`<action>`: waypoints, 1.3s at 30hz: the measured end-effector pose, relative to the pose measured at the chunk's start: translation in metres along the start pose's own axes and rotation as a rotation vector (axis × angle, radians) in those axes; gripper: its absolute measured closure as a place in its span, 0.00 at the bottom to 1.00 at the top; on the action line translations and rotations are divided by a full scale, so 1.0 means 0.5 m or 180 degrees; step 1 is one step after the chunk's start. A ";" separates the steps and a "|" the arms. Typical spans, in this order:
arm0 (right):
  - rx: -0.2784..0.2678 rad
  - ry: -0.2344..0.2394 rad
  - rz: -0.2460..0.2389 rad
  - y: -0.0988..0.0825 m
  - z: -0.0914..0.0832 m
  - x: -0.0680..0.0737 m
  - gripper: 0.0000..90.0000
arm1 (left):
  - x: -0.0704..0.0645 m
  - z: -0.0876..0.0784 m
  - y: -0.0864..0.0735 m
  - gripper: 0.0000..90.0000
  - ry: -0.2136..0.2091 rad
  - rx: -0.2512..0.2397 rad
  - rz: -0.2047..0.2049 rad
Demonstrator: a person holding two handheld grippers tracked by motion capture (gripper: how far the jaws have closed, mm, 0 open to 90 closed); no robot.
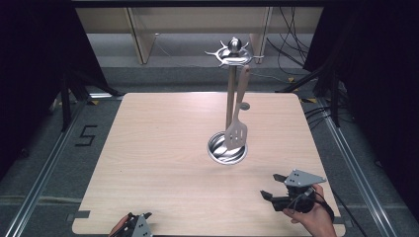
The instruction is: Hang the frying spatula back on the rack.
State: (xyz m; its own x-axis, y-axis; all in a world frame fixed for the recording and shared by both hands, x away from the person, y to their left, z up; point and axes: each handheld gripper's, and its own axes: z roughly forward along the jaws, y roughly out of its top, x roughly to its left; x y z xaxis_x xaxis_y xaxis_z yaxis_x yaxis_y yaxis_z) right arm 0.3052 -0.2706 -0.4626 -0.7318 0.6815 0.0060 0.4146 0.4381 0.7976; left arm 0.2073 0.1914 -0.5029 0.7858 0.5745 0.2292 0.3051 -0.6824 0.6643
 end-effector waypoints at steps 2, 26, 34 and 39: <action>-0.0032 -0.0045 -0.0010 -0.006 -0.003 0.000 0.29 | 0.000 0.000 0.000 0.20 -0.0001 0.0004 0.0000; 0.0088 -0.0001 0.0012 -0.057 -0.010 0.040 0.27 | 0.000 0.005 -0.001 0.20 -0.0025 0.0026 -0.0014; 0.0108 -0.0020 -0.0032 -0.069 -0.013 0.045 0.27 | 0.000 0.006 -0.002 0.20 -0.0008 0.0033 -0.0032; 0.0139 -0.0012 0.0010 -0.079 -0.016 0.049 0.27 | 0.001 0.005 -0.002 0.20 -0.0029 0.0036 -0.0019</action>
State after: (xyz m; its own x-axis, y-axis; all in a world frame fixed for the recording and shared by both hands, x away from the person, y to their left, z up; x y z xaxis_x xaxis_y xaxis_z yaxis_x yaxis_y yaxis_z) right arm 0.2666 -0.2761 -0.4892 -0.7283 0.6852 0.0062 0.4401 0.4609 0.7706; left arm 0.2088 0.1910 -0.5052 0.7888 0.5744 0.2187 0.3158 -0.6840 0.6575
